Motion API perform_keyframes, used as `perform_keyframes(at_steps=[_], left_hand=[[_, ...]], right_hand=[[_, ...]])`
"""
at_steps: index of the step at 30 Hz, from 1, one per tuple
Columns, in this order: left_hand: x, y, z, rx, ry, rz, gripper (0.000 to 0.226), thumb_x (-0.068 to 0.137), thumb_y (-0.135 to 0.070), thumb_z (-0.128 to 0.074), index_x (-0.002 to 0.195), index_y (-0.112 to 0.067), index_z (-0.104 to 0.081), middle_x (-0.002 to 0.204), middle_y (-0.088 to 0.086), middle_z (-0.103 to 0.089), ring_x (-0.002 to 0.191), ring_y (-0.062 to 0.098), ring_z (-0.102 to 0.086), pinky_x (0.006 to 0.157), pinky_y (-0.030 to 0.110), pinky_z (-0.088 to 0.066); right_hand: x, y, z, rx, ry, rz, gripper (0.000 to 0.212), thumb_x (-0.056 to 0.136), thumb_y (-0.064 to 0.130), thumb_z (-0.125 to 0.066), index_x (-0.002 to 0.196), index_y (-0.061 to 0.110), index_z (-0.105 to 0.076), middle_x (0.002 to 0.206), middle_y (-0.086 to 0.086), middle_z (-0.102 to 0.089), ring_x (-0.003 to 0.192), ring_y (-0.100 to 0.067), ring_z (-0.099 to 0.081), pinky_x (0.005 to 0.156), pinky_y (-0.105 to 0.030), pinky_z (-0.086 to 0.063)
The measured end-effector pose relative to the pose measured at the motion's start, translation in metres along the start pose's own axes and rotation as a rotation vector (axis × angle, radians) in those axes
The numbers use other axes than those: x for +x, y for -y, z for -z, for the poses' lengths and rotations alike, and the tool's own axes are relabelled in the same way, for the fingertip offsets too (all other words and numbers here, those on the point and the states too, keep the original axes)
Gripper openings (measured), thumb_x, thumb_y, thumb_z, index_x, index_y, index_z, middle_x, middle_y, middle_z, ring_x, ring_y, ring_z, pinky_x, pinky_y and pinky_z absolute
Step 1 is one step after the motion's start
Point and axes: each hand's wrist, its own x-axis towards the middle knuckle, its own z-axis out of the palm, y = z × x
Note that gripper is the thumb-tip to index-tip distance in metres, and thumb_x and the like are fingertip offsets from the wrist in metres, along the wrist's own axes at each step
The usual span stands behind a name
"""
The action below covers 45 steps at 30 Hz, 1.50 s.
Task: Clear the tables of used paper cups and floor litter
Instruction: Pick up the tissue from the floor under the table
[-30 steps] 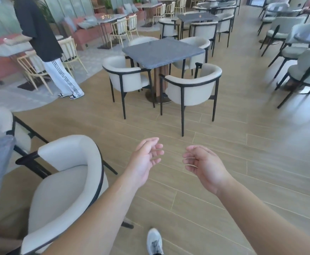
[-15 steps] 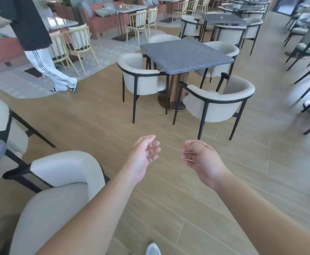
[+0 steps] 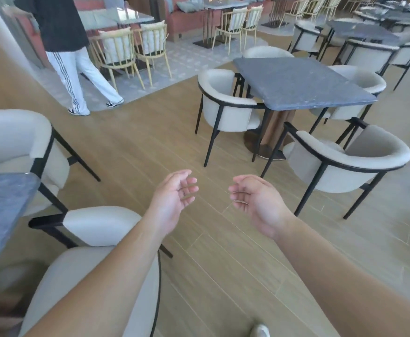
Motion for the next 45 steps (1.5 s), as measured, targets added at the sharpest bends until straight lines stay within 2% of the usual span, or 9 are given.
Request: perform_keyframes(at_steps=[10,19,24,32,35,45], left_hand=[[0.099,-0.009,-0.02,0.016,-0.14,0.015,0.023,0.092,-0.029,-0.059,0.113,-0.022,-0.065,0.086,-0.007,-0.073,0.079,0.01,-0.07,0.076,0.032,-0.049],[0.213,-0.037,-0.085,0.046,-0.253,0.012,0.023,0.091,-0.029,-0.059,0.112,-0.021,-0.065,0.087,-0.006,-0.074,0.078,0.011,-0.07,0.077,0.033,-0.05],[0.254,-0.053,-0.093,0.037,-0.321,-0.019,0.025,0.093,-0.028,-0.058,0.114,-0.018,-0.065,0.088,-0.005,-0.073,0.077,0.01,-0.07,0.076,0.032,-0.049],[0.297,-0.072,-0.025,-0.059,-0.496,-0.036,0.028,0.09,-0.031,-0.06,0.114,-0.019,-0.066,0.091,-0.004,-0.072,0.081,0.014,-0.068,0.076,0.033,-0.05],[0.321,-0.075,0.01,-0.094,-0.507,-0.023,0.031,0.087,-0.033,-0.061,0.115,-0.019,-0.065,0.094,-0.002,-0.072,0.081,0.013,-0.068,0.076,0.032,-0.05],[0.406,-0.135,0.138,-0.241,-0.572,-0.042,0.035,0.085,-0.033,-0.064,0.117,-0.019,-0.065,0.094,-0.001,-0.074,0.083,0.014,-0.069,0.075,0.033,-0.05]], right_hand=[[0.133,0.017,0.004,0.025,0.126,-0.1,0.014,0.088,0.014,-0.056,0.096,0.013,-0.067,0.078,-0.001,-0.07,0.067,-0.014,-0.064,0.061,-0.026,-0.051],[0.27,0.084,0.028,0.021,0.238,-0.166,0.015,0.087,0.015,-0.058,0.098,0.013,-0.067,0.079,-0.001,-0.07,0.068,-0.014,-0.065,0.062,-0.026,-0.052],[0.333,0.112,0.011,0.005,0.279,-0.198,0.013,0.087,0.017,-0.061,0.098,0.014,-0.068,0.079,-0.002,-0.07,0.069,-0.015,-0.064,0.063,-0.028,-0.051],[0.395,0.1,-0.067,-0.08,0.431,-0.254,0.014,0.089,0.013,-0.059,0.101,0.01,-0.065,0.082,-0.004,-0.067,0.072,-0.017,-0.062,0.068,-0.029,-0.051],[0.423,0.089,-0.107,-0.125,0.453,-0.289,0.017,0.09,0.014,-0.059,0.106,0.009,-0.064,0.084,-0.005,-0.066,0.072,-0.017,-0.062,0.068,-0.029,-0.05],[0.516,0.075,-0.26,-0.281,0.524,-0.306,0.01,0.088,0.017,-0.061,0.097,0.013,-0.066,0.08,-0.002,-0.069,0.069,-0.015,-0.063,0.066,-0.029,-0.05]])
